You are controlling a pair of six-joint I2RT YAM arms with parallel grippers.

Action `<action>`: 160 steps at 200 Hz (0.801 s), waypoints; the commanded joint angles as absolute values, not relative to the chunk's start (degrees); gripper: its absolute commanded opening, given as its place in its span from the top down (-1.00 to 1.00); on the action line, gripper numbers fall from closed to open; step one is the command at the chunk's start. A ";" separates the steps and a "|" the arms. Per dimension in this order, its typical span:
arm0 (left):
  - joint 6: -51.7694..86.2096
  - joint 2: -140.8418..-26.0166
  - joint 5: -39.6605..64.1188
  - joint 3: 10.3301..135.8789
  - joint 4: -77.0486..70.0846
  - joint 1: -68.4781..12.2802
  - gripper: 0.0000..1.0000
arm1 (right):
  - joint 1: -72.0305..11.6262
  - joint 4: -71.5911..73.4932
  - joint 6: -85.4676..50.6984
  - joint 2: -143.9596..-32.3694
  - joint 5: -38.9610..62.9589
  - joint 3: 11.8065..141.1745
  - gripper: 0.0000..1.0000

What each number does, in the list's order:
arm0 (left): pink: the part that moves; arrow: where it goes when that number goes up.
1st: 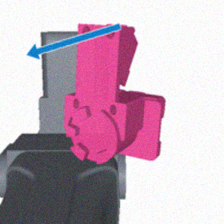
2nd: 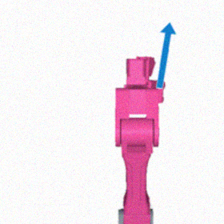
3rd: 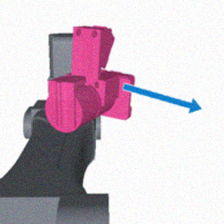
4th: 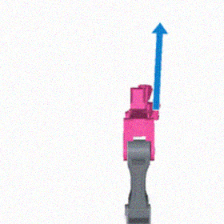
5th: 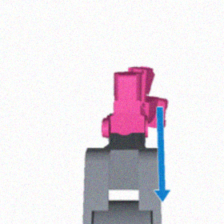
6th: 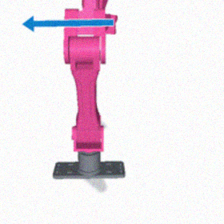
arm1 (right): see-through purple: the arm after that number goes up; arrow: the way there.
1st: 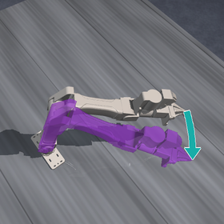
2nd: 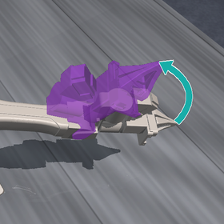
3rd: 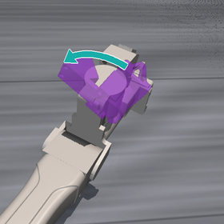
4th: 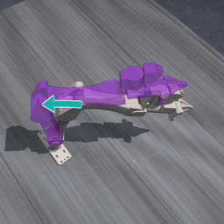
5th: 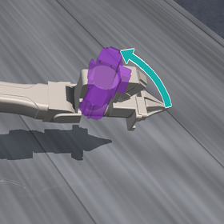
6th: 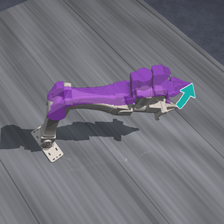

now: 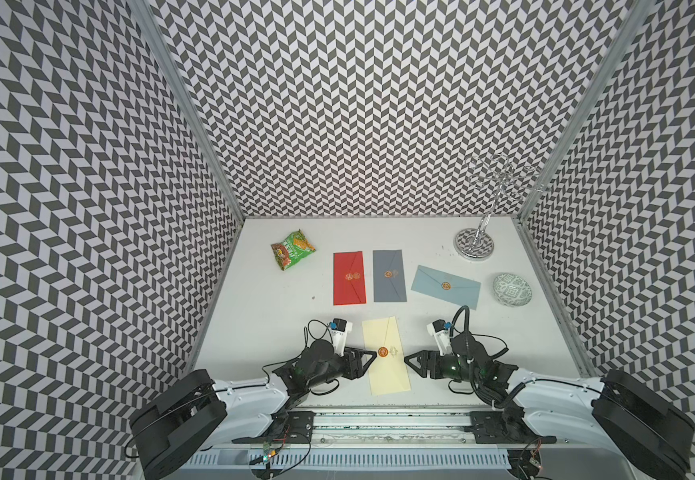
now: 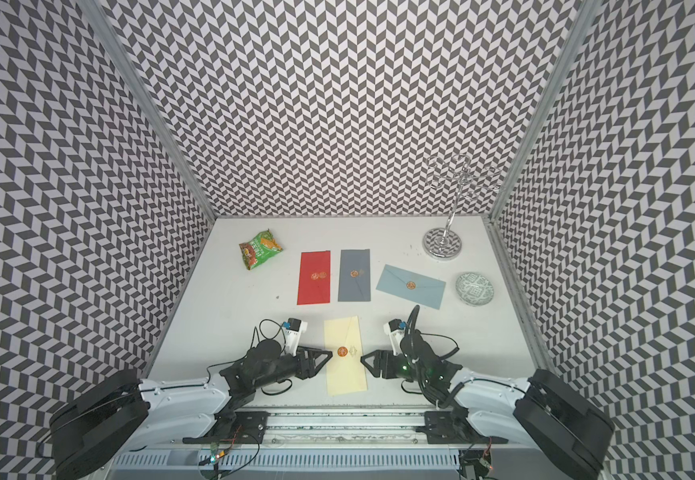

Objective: Open the envelope
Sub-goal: Pick up the envelope from the center of the board.

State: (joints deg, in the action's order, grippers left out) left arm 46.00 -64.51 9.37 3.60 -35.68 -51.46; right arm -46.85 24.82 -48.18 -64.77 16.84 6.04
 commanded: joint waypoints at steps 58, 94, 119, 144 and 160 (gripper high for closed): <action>45.07 -72.10 6.49 6.97 -37.99 -54.02 -0.18 | -48.47 28.82 -49.77 -72.80 18.48 6.86 -0.35; 47.40 -72.04 4.09 5.46 -38.10 -54.76 -0.14 | -49.03 30.08 -51.88 -73.29 18.32 6.56 -0.29; 47.55 -72.10 3.42 5.49 -37.51 -54.83 -0.09 | -49.29 31.22 -52.65 -72.99 18.81 6.57 -0.28; 47.31 -72.37 3.67 5.44 -38.67 -54.92 -0.08 | -49.74 32.31 -54.04 -72.64 18.66 6.43 -0.27; 47.65 -73.15 3.69 5.43 -39.06 -54.81 -0.10 | -49.87 31.38 -55.77 -72.47 16.63 6.19 -0.27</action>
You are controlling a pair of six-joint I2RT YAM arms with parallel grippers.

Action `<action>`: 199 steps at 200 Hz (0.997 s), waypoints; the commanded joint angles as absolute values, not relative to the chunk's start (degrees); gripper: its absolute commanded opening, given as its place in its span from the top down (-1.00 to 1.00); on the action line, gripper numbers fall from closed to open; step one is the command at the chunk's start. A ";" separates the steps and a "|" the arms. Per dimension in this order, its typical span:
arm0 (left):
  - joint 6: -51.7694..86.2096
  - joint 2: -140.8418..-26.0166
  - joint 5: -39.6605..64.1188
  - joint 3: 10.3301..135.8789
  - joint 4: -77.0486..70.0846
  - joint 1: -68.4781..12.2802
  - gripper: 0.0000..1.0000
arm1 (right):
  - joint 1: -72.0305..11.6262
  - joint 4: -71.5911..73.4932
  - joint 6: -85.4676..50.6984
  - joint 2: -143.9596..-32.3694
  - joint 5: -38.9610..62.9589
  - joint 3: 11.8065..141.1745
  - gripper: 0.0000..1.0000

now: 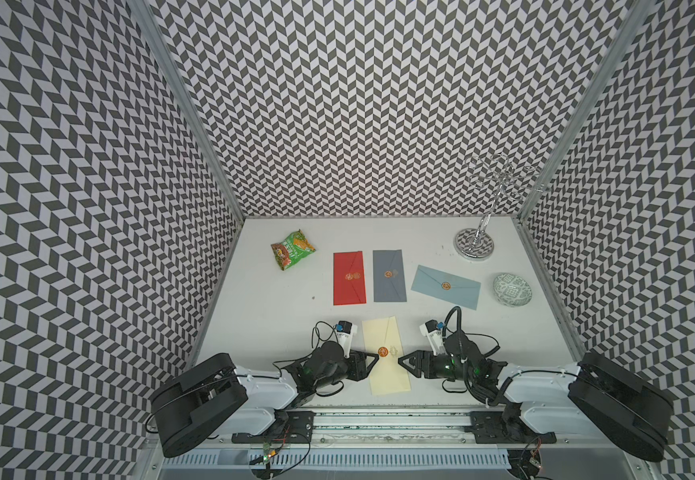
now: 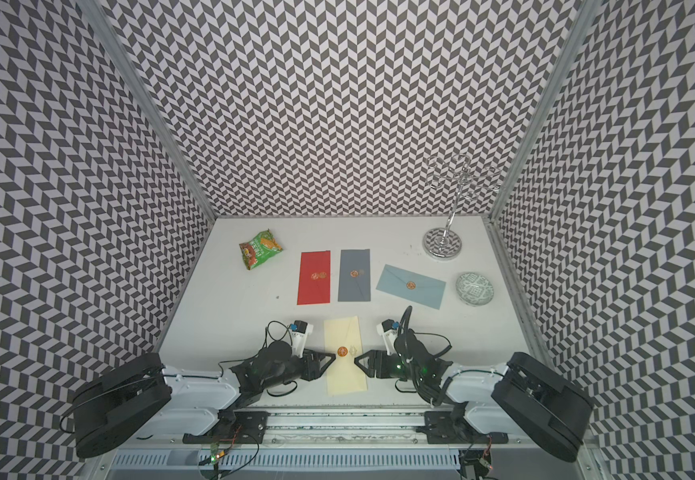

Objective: Open the envelope
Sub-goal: Pick up the envelope from the center of the board.

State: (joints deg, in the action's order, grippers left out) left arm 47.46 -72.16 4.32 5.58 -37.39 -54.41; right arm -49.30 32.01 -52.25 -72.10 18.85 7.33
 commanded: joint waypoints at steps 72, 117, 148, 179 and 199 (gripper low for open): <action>48.37 -75.50 3.46 5.87 -39.86 -54.89 -0.09 | -49.97 33.99 -57.03 -73.18 17.56 5.58 -0.25; 49.04 -76.71 3.60 5.45 -42.27 -54.89 -0.05 | -50.18 35.62 -56.70 -74.80 19.05 6.11 -0.26; 48.98 -76.89 3.77 5.54 -42.34 -54.91 -0.04 | -50.27 36.47 -56.69 -75.32 19.77 6.20 -0.27; 49.04 -76.90 4.10 5.28 -42.97 -54.94 -0.03 | -50.27 37.32 -56.67 -73.91 20.21 5.89 -0.29; 48.91 -76.94 4.36 5.30 -43.61 -55.00 -0.04 | -50.25 37.35 -56.18 -72.14 20.89 6.11 -0.33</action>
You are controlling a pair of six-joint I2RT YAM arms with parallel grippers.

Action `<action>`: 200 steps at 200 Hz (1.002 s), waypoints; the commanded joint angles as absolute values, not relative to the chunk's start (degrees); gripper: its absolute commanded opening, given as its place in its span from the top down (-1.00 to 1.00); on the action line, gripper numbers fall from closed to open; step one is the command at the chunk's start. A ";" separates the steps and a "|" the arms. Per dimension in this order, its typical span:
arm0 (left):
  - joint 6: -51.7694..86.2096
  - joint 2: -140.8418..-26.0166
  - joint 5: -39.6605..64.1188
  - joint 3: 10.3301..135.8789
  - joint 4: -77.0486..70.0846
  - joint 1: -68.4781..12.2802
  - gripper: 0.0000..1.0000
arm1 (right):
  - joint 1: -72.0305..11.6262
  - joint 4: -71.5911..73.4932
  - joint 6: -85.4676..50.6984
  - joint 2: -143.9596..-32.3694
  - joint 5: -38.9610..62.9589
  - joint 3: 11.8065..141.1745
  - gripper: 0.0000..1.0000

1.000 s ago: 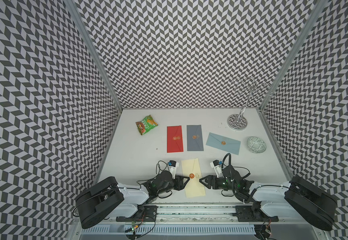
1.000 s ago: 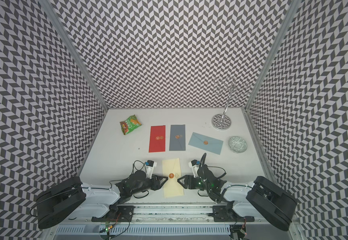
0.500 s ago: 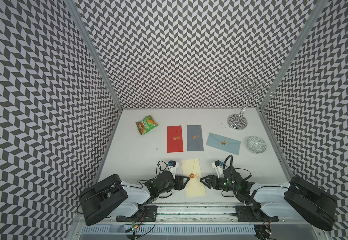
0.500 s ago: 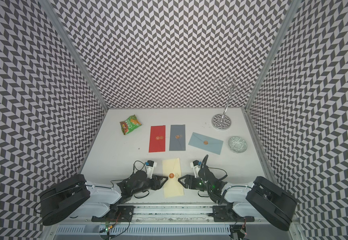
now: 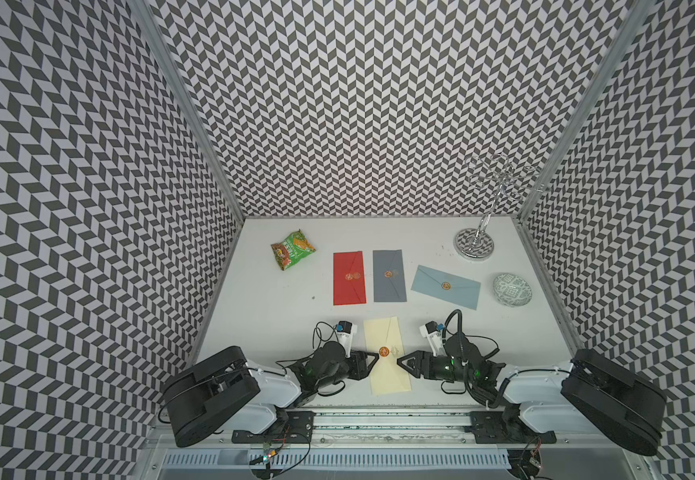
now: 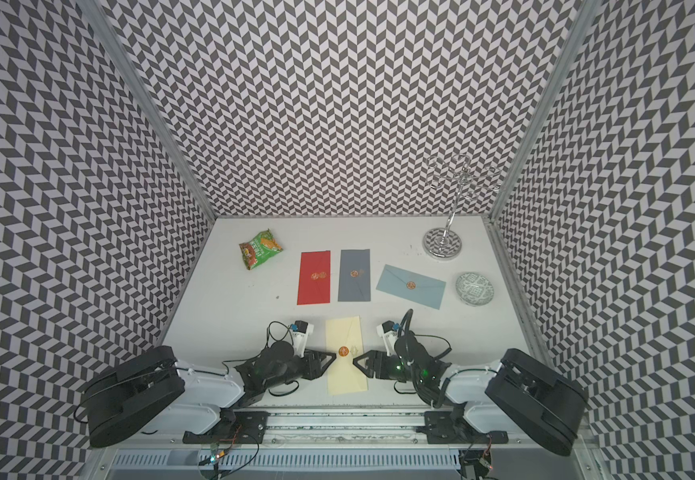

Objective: Open the envelope
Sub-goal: Pick up the envelope from the center of the board.

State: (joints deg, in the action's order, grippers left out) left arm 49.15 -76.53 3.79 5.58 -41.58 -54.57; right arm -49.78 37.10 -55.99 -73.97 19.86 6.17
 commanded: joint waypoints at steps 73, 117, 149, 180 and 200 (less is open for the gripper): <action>49.67 -75.64 3.52 3.74 -44.84 -55.15 -0.05 | -51.78 25.97 -58.92 -69.91 12.20 8.15 -0.35; 49.14 -75.35 3.69 3.87 -44.47 -55.11 -0.05 | -52.81 28.64 -59.85 -72.33 13.16 8.73 -0.35; 48.84 -76.49 4.29 4.39 -44.71 -55.11 -0.04 | -53.43 31.49 -61.02 -75.29 14.28 9.07 -0.34; 49.44 -75.93 2.99 3.69 -45.03 -55.11 -0.03 | -53.44 32.86 -61.17 -76.65 15.05 9.78 -0.35; 49.12 -75.81 3.22 4.02 -44.47 -55.13 -0.03 | -53.42 34.50 -60.90 -74.79 15.93 9.77 -0.36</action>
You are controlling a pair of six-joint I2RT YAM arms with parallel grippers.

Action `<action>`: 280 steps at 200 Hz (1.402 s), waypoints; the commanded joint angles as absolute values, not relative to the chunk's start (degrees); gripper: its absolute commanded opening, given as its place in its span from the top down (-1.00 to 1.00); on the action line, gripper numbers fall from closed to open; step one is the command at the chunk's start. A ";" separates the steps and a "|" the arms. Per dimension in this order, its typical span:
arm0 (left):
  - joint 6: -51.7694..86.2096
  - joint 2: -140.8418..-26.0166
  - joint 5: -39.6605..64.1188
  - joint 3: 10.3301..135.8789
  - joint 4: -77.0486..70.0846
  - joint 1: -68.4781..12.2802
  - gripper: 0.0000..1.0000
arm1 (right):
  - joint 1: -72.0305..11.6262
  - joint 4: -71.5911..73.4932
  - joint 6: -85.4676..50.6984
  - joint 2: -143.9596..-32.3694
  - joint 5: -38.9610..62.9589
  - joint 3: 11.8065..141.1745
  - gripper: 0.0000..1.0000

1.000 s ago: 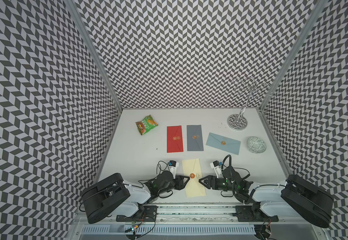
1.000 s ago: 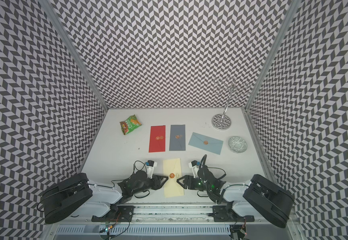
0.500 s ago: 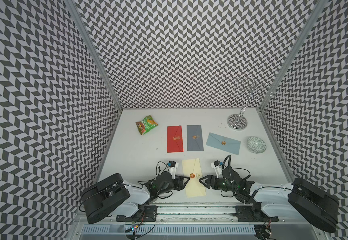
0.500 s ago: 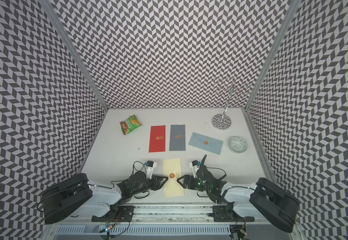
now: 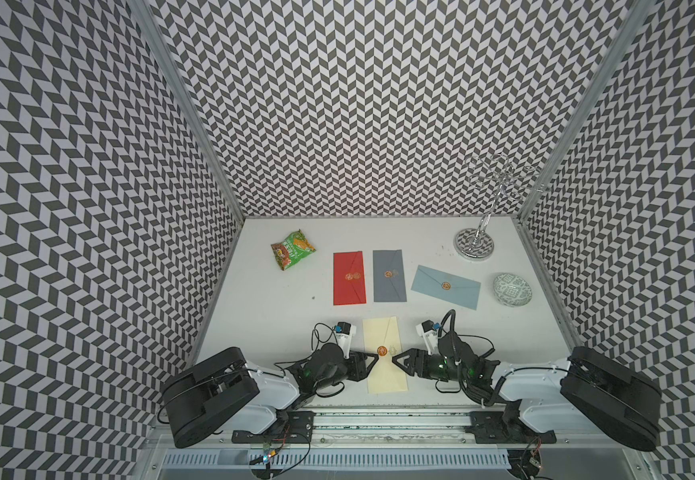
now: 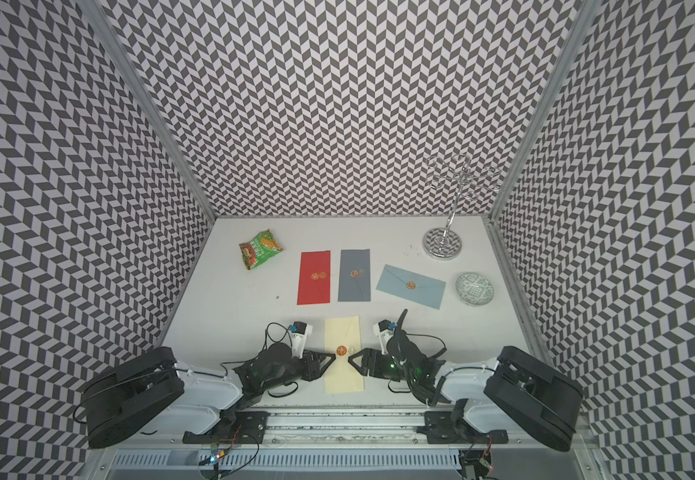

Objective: Open the envelope
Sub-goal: Pick up the envelope from the center of the board.

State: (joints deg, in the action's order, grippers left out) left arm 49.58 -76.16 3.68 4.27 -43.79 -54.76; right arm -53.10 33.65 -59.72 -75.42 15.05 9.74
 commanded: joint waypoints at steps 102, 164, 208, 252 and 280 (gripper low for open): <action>50.55 -75.25 1.90 2.83 -45.15 -55.19 -0.07 | -53.51 32.92 -64.40 -71.85 12.73 9.33 -0.42; 50.09 -72.40 0.27 3.45 -40.43 -55.30 -0.15 | -54.14 27.24 -63.46 -72.34 10.38 11.28 -0.43; 49.75 -75.74 0.19 5.90 -37.05 -55.37 -0.14 | -54.28 28.09 -63.78 -76.15 11.08 12.15 -0.43; 49.54 -77.32 1.10 6.63 -37.79 -55.72 -0.13 | -54.40 32.37 -63.64 -77.35 12.74 12.00 -0.43; 49.50 -77.25 1.14 6.52 -38.26 -55.81 -0.13 | -54.38 33.71 -63.56 -75.51 12.84 11.31 -0.45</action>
